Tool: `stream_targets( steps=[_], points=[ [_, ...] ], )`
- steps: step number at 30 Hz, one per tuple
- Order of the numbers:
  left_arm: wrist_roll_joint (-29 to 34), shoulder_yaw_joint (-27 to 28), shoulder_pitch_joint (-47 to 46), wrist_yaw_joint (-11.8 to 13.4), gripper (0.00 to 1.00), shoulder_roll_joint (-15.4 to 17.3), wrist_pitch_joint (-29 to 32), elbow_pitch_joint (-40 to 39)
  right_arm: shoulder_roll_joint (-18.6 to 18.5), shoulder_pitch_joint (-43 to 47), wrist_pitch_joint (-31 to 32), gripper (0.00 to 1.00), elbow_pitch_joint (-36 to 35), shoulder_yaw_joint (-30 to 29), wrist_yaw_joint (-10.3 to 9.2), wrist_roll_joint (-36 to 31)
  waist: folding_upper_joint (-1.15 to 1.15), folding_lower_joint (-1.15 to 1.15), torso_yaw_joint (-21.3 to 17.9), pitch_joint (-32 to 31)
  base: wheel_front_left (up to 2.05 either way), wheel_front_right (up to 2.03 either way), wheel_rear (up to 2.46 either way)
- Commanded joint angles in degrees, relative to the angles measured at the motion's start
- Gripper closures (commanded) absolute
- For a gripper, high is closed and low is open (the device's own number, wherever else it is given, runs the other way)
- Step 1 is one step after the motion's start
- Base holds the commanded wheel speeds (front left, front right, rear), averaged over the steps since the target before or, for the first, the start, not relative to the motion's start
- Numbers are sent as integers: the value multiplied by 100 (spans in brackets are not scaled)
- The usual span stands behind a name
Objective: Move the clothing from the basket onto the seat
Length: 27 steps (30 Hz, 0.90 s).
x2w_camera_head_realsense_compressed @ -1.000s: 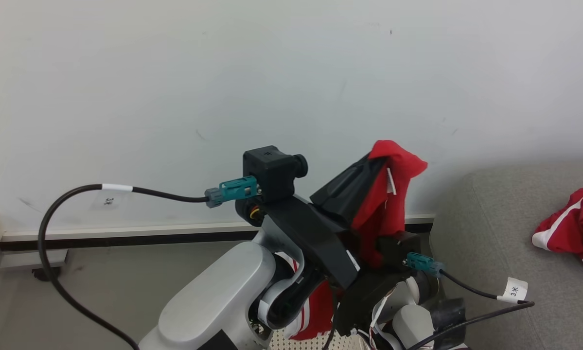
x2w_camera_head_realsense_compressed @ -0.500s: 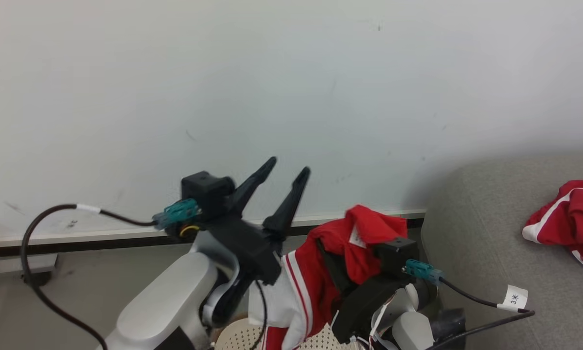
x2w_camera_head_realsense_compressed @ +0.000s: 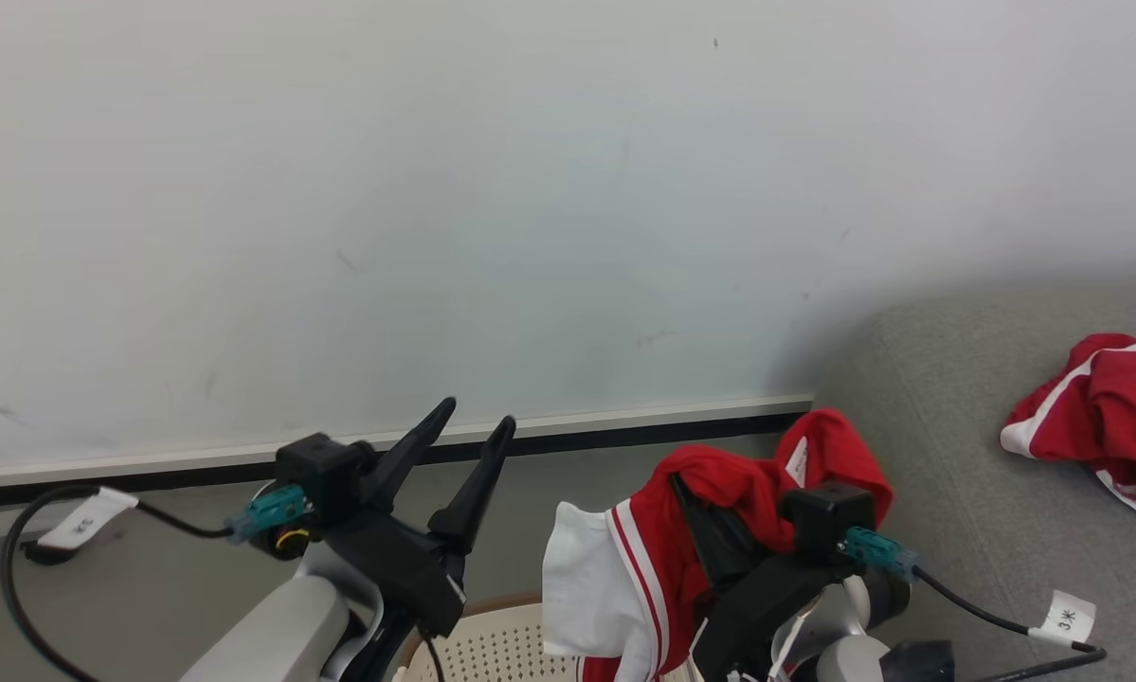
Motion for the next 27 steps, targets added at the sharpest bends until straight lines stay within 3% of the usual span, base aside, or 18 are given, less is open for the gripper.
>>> stream_targets(
  steps=[1,13,20,27],
  points=[
    [26,21,120,-29,0,68,-36,-5,10,74,30,100,-87,-25,-2,-58,0,0,-43,11,0,0,0],
    [80,449,927,209,0,527,-98,-571,8,536,582,100,-1092,-369,-1,-435,0,0,-762,201,0,0,0],
    [175,840,1446,476,0,793,-103,-1261,9,639,733,100,-1411,-510,-1,-574,0,0,-1432,407,0,0,0],
    [259,1232,1870,756,0,806,-103,-1872,7,642,816,100,-1633,-669,0,-686,0,0,-2224,663,0,0,0]
  ],
)
